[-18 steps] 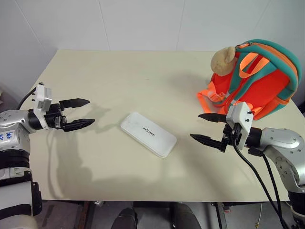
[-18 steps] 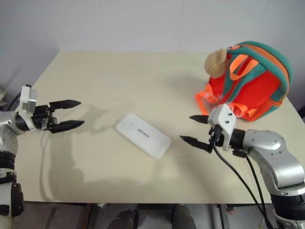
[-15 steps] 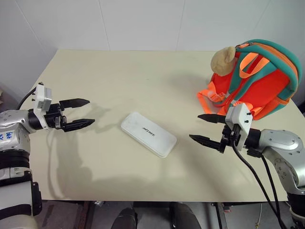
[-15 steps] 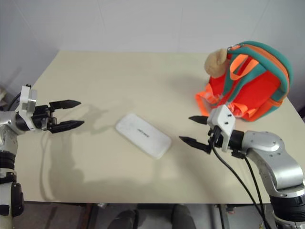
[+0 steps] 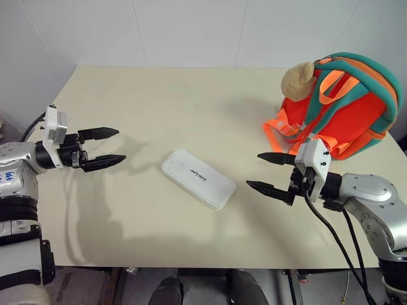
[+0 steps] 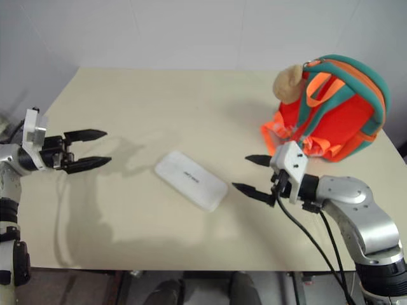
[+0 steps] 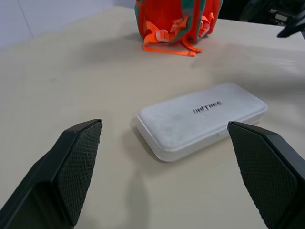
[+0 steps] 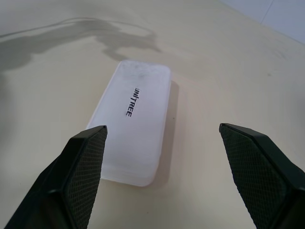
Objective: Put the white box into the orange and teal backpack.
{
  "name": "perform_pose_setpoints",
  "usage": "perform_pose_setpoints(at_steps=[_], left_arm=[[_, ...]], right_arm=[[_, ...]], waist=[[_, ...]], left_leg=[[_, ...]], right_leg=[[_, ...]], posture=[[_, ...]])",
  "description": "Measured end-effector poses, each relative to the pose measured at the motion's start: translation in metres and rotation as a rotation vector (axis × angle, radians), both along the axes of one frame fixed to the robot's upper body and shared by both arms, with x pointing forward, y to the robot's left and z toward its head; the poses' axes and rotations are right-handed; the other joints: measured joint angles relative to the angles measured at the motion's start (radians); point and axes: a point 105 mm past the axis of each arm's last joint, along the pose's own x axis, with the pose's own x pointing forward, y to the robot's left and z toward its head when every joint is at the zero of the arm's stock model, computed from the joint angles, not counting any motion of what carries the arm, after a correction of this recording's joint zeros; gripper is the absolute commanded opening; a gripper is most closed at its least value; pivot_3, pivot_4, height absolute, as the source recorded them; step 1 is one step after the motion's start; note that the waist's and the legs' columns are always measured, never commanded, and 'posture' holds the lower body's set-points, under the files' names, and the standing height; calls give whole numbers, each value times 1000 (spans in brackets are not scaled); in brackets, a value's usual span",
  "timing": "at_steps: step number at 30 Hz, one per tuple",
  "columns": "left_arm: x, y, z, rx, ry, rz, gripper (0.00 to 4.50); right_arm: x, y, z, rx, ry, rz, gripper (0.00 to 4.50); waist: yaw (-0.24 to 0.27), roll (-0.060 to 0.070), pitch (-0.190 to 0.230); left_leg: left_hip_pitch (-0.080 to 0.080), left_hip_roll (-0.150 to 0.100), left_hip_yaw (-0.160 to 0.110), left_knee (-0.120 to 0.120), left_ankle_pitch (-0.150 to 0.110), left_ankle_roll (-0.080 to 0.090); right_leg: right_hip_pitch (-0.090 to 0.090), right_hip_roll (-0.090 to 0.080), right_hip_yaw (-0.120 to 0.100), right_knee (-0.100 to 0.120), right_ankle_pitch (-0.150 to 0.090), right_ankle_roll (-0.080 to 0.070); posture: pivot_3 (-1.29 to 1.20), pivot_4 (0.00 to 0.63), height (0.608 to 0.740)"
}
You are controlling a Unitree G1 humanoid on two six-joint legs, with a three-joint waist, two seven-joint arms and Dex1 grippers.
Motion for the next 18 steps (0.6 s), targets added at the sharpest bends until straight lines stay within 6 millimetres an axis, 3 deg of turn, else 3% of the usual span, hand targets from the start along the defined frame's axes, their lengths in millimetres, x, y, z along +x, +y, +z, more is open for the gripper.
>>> perform_pose_setpoints(at_steps=[6,8,10,18], left_arm=[[4,6,-7,-15,3,47,4500],[7,5,-7,-24,-6,50,3928],[11,4,-7,-35,-14,54,3340],[22,-5,-15,-3,-1,36,781]], right_arm=[[6,6,-5,6,11,-49,4488],[8,7,-7,-8,20,-69,4312],[10,8,-9,-19,24,-86,3851],[7,9,-15,-35,33,-130,1087]], waist=[[-1,0,0],[1,0,0],[3,0,0],[5,0,0]], left_leg=[[-1,0,0,0,0,0],[-1,0,0,0,0,0],[-1,0,0,0,0,0],[-2,0,0,1,0,0]], right_leg=[[0,0,0,1,0,0],[0,0,0,1,0,0],[0,0,0,1,0,1],[0,0,0,1,1,1]], posture=[[0,150,740],[0,150,740],[0,150,740],[0,150,740]])
